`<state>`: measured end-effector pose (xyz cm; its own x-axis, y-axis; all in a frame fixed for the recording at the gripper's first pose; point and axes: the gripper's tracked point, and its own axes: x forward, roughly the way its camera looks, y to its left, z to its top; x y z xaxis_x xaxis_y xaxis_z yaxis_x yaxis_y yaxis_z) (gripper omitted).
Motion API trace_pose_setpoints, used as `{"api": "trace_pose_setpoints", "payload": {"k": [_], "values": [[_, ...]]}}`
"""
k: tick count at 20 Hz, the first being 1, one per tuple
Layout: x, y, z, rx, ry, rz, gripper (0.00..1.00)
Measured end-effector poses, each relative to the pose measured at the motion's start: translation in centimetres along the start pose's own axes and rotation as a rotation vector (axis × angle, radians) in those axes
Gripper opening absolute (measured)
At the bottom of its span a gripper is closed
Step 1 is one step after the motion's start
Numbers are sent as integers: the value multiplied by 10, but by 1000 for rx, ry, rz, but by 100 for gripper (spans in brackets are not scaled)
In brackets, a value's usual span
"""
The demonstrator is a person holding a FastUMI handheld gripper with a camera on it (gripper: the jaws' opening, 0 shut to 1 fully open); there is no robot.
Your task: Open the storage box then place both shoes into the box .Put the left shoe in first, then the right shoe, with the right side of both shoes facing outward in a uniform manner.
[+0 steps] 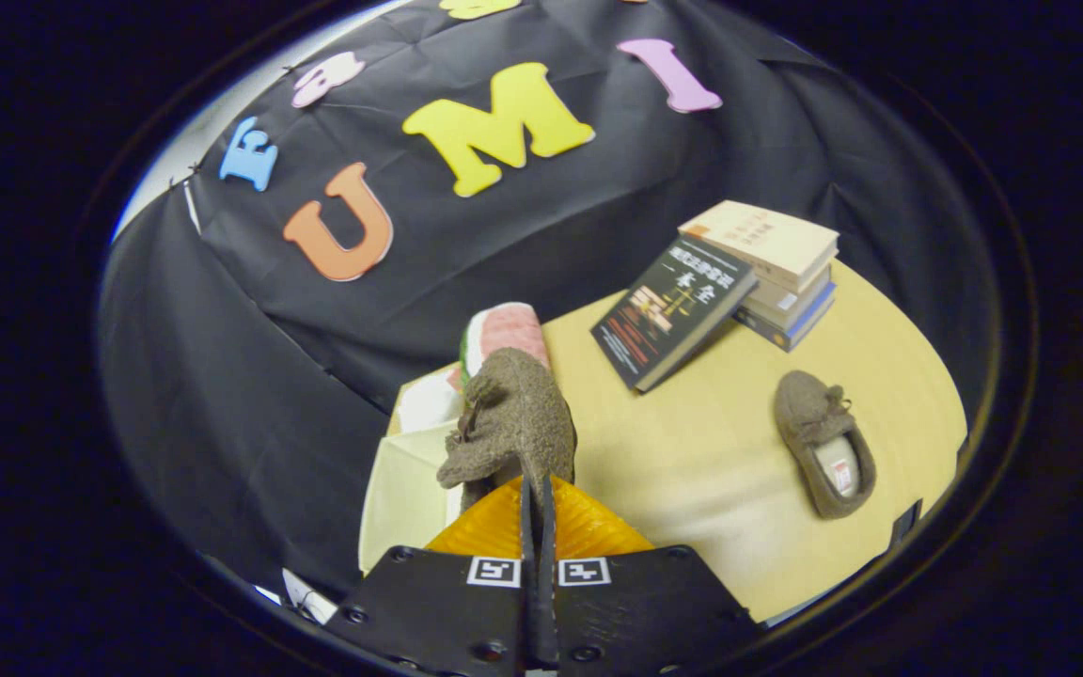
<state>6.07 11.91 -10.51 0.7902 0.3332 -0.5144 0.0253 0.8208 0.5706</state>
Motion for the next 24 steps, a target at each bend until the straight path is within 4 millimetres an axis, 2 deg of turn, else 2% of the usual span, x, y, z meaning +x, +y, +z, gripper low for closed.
{"api": "trace_pose_setpoints", "payload": {"k": [2, 5, 8, 12, 16, 24], "values": [[6, 41, 0, -9, -11, 33, 0], [29, 88, -21, 19, 28, 62, 0], [63, 119, -50, 55, 74, 66, 0], [101, 147, -92, 111, 147, 65, 0], [128, 164, -123, 134, 188, 49, 0], [156, 156, -153, 181, 258, 2, 0]]}}
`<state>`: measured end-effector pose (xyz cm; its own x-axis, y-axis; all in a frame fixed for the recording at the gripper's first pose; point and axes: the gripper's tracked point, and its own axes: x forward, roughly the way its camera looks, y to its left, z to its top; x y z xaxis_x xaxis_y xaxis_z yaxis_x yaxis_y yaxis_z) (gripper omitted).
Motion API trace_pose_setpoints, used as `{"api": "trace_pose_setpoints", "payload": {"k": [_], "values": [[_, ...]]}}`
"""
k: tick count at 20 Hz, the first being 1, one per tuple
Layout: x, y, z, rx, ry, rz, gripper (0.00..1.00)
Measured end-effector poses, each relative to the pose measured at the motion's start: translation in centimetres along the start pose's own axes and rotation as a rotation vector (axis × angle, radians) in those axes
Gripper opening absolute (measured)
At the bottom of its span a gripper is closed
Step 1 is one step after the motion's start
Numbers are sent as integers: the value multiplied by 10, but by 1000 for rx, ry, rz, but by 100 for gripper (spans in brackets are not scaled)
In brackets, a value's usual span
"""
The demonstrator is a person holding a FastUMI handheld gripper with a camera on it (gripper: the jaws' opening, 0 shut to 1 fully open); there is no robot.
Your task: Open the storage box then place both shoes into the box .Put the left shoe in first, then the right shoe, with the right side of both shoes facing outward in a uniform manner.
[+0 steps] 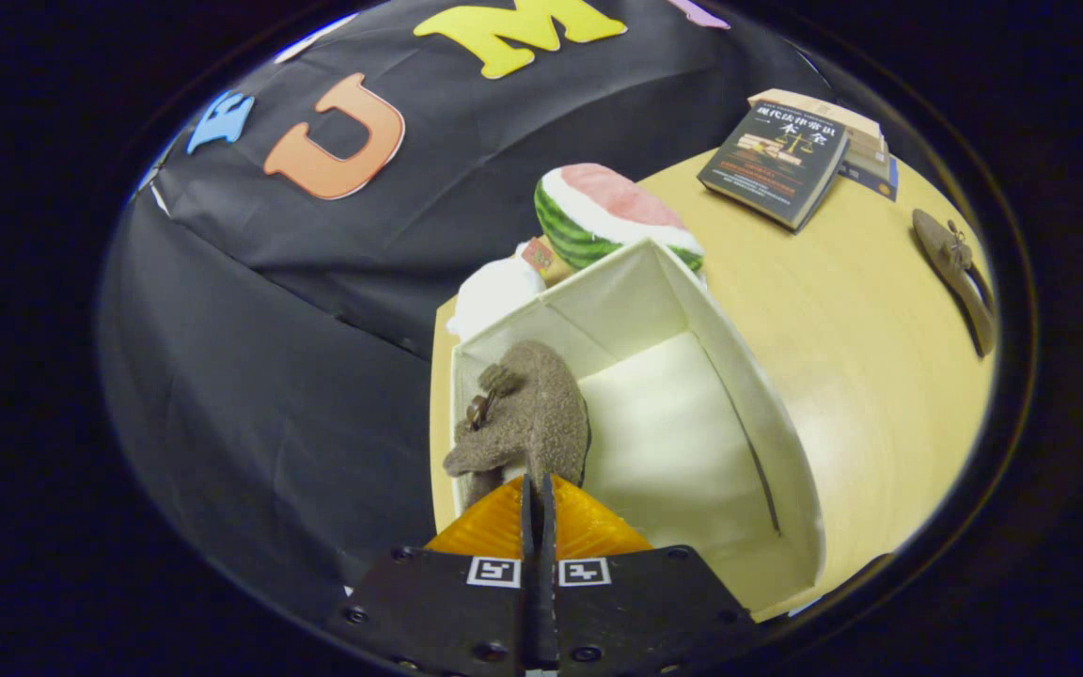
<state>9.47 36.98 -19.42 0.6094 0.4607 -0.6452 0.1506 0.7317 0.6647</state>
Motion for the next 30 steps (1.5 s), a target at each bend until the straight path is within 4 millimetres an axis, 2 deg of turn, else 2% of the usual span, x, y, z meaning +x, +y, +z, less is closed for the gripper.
{"api": "trace_pose_setpoints", "payload": {"k": [3, 4, 7, 10, 12, 15, 18, 21, 23, 25, 30], "values": [[3, -7, 2, -35, 21, -38, 0], [13, -3, -1, -40, 28, -18, 1], [23, -6, -9, -86, 66, -18, 24], [14, -6, -7, -132, 46, -7, 47], [-3, -4, 1, -183, 11, 7, 62], [-41, -3, 18, -272, -74, 26, 80], [-87, -15, 40, -344, -167, 41, 84], [-138, -40, 65, -399, -268, 27, 87], [-173, -65, 85, -429, -336, 1, 90], [-204, -100, 104, -440, -389, -33, 91], [-274, -202, 149, -420, -480, -130, 95]]}}
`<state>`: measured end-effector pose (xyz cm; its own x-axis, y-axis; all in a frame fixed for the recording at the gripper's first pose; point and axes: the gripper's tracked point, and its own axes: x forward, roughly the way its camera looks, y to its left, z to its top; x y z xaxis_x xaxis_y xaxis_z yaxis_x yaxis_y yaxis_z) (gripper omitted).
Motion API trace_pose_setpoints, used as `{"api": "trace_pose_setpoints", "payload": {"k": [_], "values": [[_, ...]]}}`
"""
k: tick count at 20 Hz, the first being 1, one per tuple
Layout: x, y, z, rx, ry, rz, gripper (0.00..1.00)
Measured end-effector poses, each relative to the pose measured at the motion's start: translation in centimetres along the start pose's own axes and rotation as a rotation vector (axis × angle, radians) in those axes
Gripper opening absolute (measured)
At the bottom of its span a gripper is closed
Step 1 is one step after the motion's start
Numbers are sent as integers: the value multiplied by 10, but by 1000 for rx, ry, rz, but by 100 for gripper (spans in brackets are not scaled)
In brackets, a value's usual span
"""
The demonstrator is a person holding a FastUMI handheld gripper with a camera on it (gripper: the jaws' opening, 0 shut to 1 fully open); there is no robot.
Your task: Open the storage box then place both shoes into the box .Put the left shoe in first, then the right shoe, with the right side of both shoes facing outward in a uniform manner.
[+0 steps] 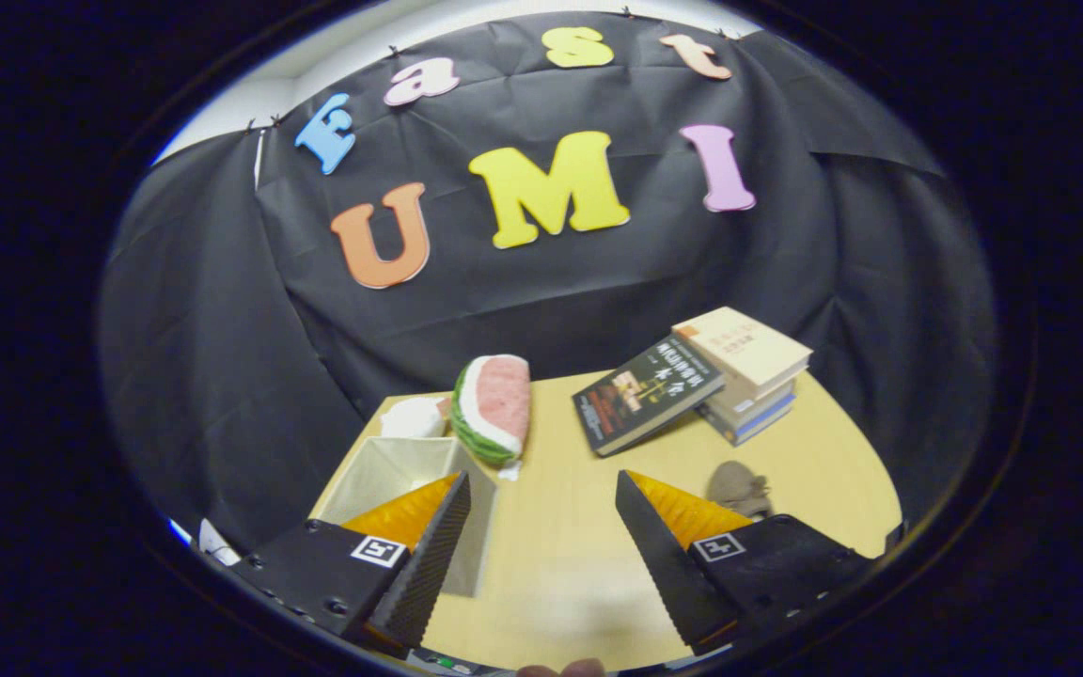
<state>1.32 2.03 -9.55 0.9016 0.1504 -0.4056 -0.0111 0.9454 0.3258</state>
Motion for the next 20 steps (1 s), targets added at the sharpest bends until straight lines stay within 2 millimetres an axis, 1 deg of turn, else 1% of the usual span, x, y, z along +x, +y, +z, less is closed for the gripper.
{"api": "trace_pose_setpoints", "payload": {"k": [1, 3, 5, 7, 9, 10, 12, 13, 15, 20], "values": [[-9, -25, 4, -8, -11, -24, 95], [-21, -75, 5, -22, -20, -68, 95], [-27, -116, 0, -16, -8, -101, 94], [-25, -156, -8, -10, 15, -133, 95], [-17, -185, -21, -21, 51, -150, 95], [-10, -200, -30, -29, 73, -156, 95], [6, -221, -46, -33, 115, -163, 95], [17, -231, -56, -39, 137, -170, 95], [38, -247, -80, -66, 199, -178, 96], [88, -260, -128, -121, 320, -169, 96]]}}
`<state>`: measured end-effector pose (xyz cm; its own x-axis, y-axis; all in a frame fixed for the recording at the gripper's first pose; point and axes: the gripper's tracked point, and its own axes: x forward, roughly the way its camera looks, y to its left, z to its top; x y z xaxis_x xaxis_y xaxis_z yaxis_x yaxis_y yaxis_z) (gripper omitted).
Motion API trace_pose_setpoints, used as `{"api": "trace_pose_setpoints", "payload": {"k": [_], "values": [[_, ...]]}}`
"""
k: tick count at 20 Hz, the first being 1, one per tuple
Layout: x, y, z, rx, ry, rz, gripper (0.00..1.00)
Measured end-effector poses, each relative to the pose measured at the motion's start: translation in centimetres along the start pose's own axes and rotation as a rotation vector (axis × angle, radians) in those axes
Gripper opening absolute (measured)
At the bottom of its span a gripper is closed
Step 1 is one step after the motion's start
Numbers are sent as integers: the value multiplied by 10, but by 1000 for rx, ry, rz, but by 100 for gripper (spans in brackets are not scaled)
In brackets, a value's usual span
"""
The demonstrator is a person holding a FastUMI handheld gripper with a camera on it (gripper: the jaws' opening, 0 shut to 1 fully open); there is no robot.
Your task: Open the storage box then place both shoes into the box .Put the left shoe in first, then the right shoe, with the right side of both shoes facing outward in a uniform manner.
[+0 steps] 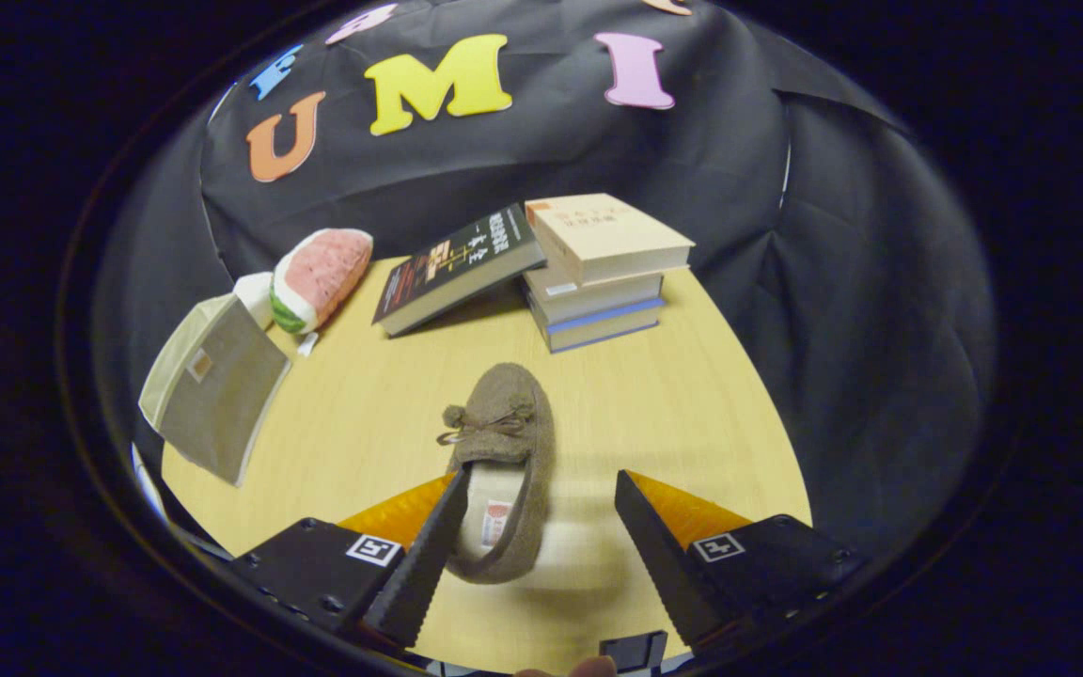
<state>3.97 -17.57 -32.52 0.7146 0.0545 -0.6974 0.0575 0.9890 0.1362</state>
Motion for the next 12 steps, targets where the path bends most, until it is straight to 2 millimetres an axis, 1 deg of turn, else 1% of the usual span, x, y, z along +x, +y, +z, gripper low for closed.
{"api": "trace_pose_setpoints", "payload": {"k": [2, 4, 5, 8, 10, 11, 12], "values": [[21, 1, -7, -15, 35, -5, 96], [38, 1, -13, -23, 64, -12, 96], [43, 0, -14, -22, 74, -21, 94], [58, 1, -20, -21, 115, -30, 71], [62, 6, -21, -6, 128, -18, 54], [63, 9, -22, 1, 135, -15, 44], [63, 5, -21, -2, 137, -39, 33]]}}
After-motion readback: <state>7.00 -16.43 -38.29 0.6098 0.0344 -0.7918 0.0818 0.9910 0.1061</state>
